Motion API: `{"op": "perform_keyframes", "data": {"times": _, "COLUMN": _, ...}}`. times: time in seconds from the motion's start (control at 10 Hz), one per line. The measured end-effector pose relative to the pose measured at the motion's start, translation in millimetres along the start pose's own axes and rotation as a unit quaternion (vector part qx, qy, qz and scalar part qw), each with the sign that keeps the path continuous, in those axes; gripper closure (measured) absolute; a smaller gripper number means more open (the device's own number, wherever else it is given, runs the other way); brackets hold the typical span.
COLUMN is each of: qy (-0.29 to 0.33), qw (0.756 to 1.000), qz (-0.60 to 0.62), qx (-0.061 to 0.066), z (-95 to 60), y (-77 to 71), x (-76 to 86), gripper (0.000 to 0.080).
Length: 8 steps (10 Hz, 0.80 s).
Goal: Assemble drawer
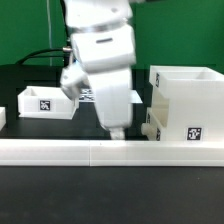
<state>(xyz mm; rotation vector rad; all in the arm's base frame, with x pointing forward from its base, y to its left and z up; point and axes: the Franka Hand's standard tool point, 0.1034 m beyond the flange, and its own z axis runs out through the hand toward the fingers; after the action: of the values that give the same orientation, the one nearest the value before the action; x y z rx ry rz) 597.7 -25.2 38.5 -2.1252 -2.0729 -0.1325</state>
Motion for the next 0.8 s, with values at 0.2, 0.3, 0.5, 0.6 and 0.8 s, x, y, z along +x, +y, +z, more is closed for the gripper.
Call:
{"op": "perform_keyframes", "data": {"times": 0.2, "qy": -0.009, "qw": 1.0, "qz": 0.01, "qx": -0.01, "z": -12.1, "y": -18.7, "x": -7.7, "gripper": 0.015}}
{"op": "perform_keyframes", "data": {"times": 0.3, "qy": -0.014, "qw": 1.0, "qz": 0.018, "qx": -0.017, "z": -17.7, "y": -28.6, "x": -10.8, "gripper": 0.015}}
{"op": "perform_keyframes", "data": {"times": 0.5, "qy": -0.021, "qw": 0.999, "qz": 0.036, "qx": -0.017, "z": -24.6, "y": -52.9, "x": -19.7, "gripper": 0.015}}
{"op": "perform_keyframes", "data": {"times": 0.6, "qy": -0.021, "qw": 0.999, "qz": 0.044, "qx": -0.014, "z": -24.0, "y": -58.7, "x": -25.7, "gripper": 0.015}}
{"op": "perform_keyframes", "data": {"times": 0.8, "qy": -0.021, "qw": 0.998, "qz": 0.054, "qx": -0.014, "z": -22.5, "y": -58.2, "x": -25.2, "gripper": 0.015}}
